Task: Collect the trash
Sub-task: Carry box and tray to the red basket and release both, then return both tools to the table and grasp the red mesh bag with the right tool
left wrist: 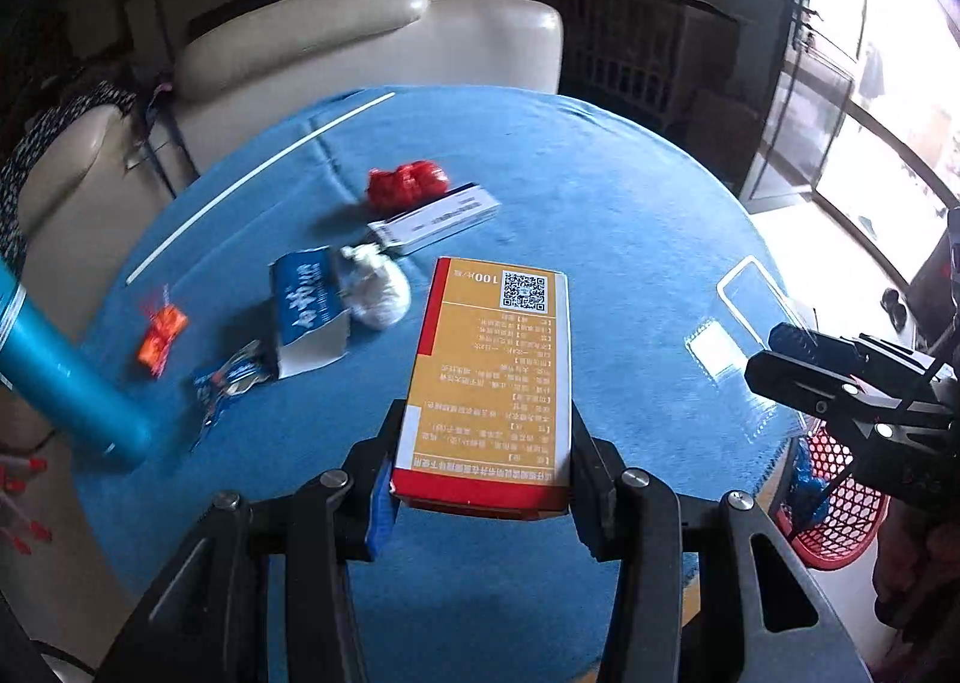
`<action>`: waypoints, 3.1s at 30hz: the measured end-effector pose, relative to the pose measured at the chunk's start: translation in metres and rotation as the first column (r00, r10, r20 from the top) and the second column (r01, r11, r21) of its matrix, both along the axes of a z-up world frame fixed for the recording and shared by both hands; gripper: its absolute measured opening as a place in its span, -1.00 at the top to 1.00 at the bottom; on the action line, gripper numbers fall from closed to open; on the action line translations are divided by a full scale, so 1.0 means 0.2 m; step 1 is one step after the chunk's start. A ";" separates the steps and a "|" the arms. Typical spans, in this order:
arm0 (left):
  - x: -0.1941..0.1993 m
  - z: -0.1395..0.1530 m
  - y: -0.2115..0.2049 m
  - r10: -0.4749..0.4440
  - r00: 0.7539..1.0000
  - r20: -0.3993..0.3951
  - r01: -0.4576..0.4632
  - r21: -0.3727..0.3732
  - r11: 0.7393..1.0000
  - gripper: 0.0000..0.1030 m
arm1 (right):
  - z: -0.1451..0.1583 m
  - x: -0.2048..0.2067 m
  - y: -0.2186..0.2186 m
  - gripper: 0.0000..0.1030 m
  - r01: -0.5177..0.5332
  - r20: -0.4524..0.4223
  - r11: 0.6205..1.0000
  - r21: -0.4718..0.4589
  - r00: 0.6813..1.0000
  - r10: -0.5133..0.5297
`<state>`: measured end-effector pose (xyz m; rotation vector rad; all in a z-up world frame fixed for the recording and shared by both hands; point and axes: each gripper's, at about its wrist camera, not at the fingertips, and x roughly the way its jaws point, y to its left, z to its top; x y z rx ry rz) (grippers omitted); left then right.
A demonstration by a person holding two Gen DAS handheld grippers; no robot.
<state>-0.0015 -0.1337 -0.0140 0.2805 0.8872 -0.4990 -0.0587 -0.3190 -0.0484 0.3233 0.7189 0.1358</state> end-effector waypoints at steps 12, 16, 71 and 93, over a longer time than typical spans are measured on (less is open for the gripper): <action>-0.10 0.00 -0.25 -0.158 0.987 0.004 0.158 0.020 0.987 0.05 | 0.02 -0.15 -0.20 -0.04 0.111 0.002 0.994 0.020 0.994 -0.112; -0.14 0.00 -0.34 -0.227 0.974 0.005 0.227 0.022 0.974 0.05 | 0.01 -0.20 -0.29 -0.04 0.165 -0.001 0.986 0.025 0.986 -0.165; -0.43 -0.10 -0.89 -0.496 0.866 -0.063 0.500 0.053 0.865 -0.11 | -0.29 -0.81 -1.04 -0.25 0.513 -0.170 0.802 0.306 0.859 -0.483; 0.08 -0.20 0.66 0.265 0.964 -0.031 -0.265 0.028 0.964 -0.17 | -0.06 0.08 -0.27 -0.25 0.105 -0.144 0.971 0.215 0.987 -0.075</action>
